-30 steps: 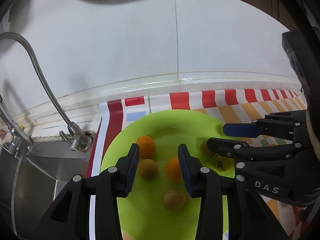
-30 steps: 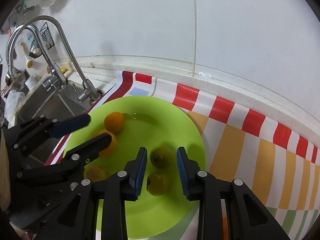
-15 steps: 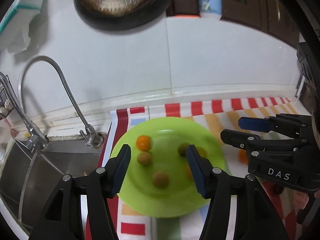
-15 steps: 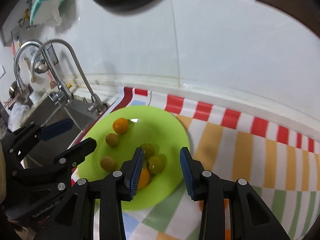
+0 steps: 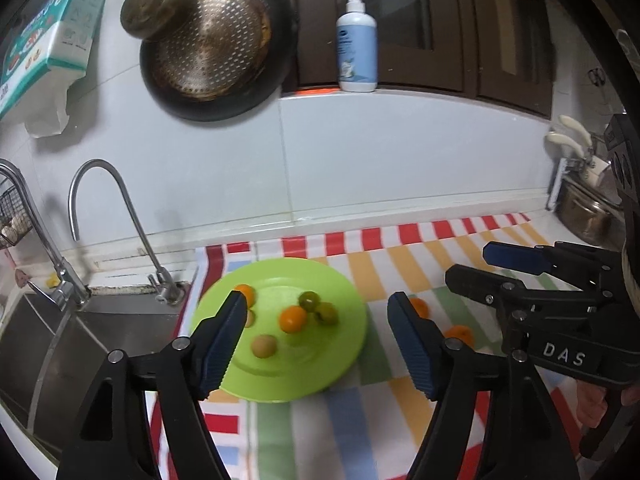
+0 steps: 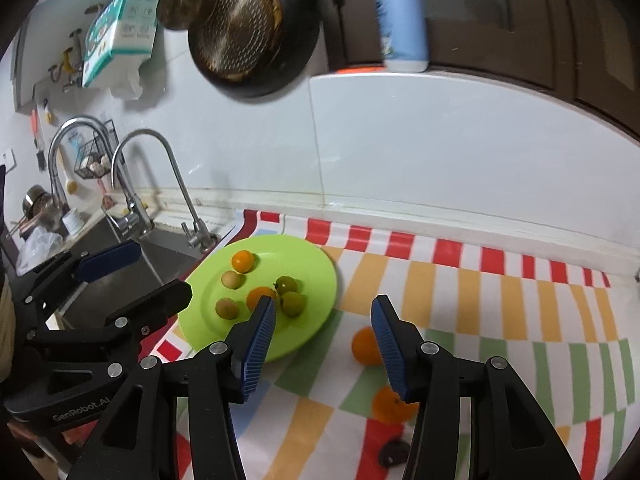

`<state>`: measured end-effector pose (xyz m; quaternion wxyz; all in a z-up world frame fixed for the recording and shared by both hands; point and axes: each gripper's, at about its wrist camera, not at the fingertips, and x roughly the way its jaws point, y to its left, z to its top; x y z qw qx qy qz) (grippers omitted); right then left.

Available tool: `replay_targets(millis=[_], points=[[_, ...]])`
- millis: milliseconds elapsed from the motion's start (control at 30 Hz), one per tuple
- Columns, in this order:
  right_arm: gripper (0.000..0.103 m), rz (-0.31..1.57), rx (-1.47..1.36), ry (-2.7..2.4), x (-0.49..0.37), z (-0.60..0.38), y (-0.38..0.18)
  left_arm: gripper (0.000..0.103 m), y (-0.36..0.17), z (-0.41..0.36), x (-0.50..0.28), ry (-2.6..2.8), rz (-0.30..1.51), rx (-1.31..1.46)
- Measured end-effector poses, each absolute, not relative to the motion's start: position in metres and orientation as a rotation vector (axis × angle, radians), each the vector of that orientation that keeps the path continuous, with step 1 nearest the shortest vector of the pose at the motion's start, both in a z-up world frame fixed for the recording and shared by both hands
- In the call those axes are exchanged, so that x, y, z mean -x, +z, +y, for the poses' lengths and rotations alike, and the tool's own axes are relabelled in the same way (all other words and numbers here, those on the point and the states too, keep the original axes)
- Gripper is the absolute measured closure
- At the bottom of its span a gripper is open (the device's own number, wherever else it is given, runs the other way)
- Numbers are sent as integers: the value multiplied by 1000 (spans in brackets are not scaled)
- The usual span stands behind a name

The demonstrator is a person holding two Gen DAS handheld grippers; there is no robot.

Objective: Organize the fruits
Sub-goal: 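Withdraw both open tools from the plate toward the dark plums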

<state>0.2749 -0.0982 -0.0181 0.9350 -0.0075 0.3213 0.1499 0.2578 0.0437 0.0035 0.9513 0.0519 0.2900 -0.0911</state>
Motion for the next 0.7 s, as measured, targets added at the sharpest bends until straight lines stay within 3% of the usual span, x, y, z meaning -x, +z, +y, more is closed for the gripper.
replay_targets(millis=[700], points=[[48,659,55,110,-204,-180,-39,30,-23,-24,-215,-301,573,-151]])
